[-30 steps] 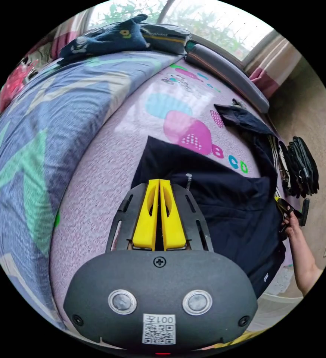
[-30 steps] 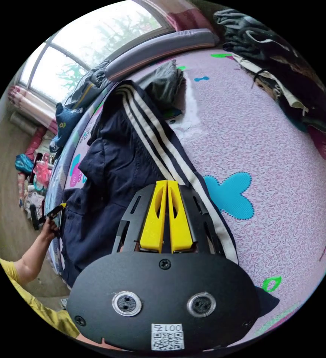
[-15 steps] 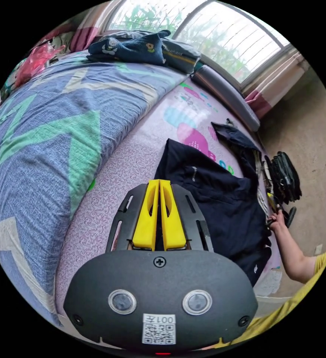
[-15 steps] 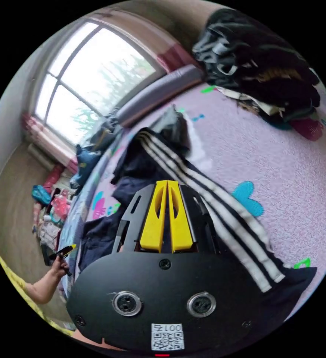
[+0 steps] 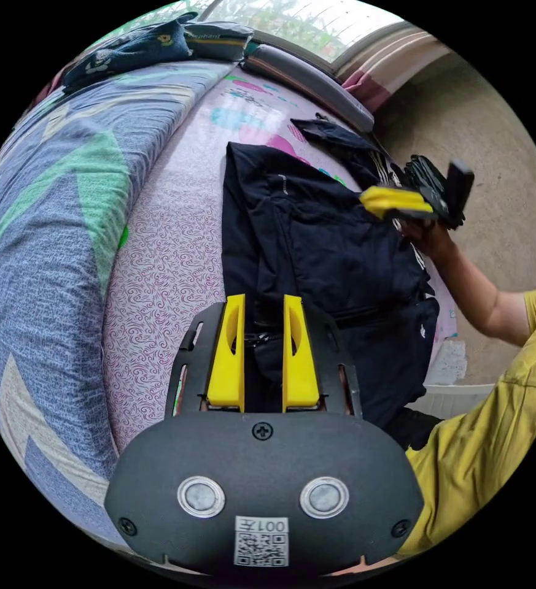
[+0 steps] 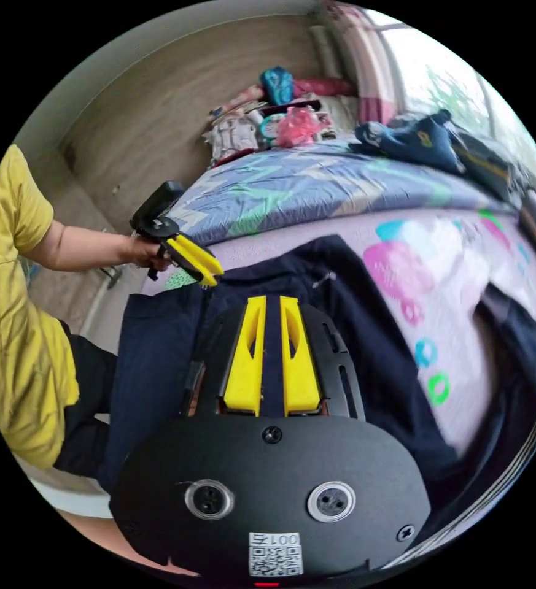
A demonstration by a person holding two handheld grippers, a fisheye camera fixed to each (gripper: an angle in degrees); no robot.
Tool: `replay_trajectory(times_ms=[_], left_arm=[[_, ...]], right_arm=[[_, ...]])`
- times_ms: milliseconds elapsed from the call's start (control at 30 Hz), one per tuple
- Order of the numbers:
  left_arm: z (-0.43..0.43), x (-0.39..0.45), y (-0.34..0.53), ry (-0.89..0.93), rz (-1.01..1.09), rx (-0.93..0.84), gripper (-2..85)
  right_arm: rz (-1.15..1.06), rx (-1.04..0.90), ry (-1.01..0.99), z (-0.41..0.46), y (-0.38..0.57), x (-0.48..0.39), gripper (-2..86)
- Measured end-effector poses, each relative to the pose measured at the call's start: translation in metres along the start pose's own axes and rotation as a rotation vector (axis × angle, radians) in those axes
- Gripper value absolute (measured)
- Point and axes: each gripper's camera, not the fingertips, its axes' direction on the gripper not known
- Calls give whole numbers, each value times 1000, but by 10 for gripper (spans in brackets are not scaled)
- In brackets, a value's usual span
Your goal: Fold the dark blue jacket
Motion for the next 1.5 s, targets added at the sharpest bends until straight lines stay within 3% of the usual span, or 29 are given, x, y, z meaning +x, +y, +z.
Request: replay_trajectory(times_ms=[233,433,533,700,967,1067,1167,1233,1300,1500], left_arm=[[-1,-7,2,17,68,23,61],[-7,-23,0,44,71,62,36],[-10,-35,-1,64,45,67,-5],[-45,-43,1,44,21,154,-16],[-15,-84,-6,56,-122,23,-11],[-17,-100,-3,95,-178,41,-9],[-29,-116,13,112,-250,96,-12],[-41,-124,27,59,-306,126,-12],[-58,-122,42,10,-321,174,-12],[-46,-67,33,65,-153,230,-13]], right_arm=[[-180,-226,-3,42,-114,71,87],[-74,-418,-83,95,-149,122,99],[-12,-477,-193,111,-148,137,54],[-6,-335,-181,93,-144,142,26],[123,-259,-178,126,-108,149,54],[179,-167,-150,111,-91,155,63],[235,45,-107,68,-63,153,42],[246,213,-132,32,-27,134,25],[247,255,-161,13,7,113,17],[420,231,-32,-51,157,44,9]])
